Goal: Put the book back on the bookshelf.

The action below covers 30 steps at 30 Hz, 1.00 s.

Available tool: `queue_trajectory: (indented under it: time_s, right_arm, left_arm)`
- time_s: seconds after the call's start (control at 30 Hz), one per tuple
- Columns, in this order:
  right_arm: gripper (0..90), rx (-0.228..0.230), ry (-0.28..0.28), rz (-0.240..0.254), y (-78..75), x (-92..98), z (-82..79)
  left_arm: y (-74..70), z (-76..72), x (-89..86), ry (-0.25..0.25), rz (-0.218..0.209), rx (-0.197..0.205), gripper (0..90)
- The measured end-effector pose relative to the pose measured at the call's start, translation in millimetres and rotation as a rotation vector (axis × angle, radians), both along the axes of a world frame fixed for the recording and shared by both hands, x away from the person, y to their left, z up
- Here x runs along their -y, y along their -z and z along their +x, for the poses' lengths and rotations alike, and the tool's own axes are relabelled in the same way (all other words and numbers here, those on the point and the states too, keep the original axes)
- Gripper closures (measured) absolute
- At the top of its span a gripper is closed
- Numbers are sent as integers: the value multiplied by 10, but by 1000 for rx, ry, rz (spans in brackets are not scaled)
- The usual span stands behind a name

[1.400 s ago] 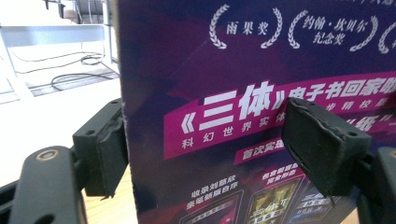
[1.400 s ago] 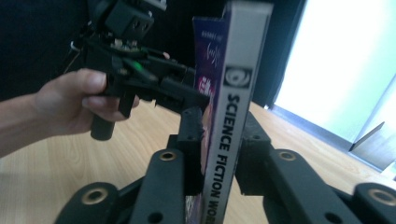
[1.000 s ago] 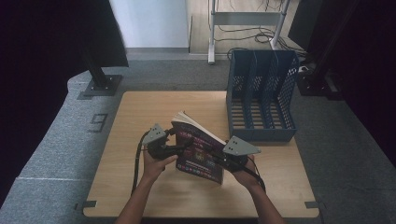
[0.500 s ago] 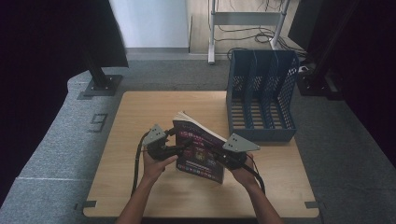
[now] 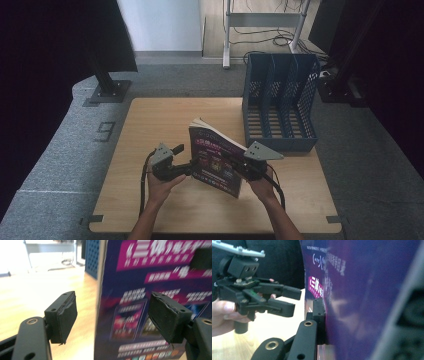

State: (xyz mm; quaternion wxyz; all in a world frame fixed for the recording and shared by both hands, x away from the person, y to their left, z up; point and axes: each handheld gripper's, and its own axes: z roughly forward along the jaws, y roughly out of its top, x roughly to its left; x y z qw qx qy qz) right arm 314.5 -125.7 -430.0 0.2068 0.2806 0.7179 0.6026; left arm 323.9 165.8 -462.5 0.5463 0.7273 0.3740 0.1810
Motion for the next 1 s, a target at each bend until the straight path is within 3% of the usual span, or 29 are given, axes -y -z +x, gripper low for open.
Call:
queue_trajectory:
  time_s: [0.23, 0.5, 1.0]
  right_arm:
    - [815, -2, 18, 29, 12, 21, -14]
    - [815, 26, 29, 46, -2, 12, -54]
    - [816, 48, 57, 64, -35, 65, -74]
  left_arm:
    - [77, -116, -67, -18, 19, -17, 239]
    - [105, -165, -98, -25, 56, -6, 241]
    - [103, -147, -208, -42, 35, -19, 241]
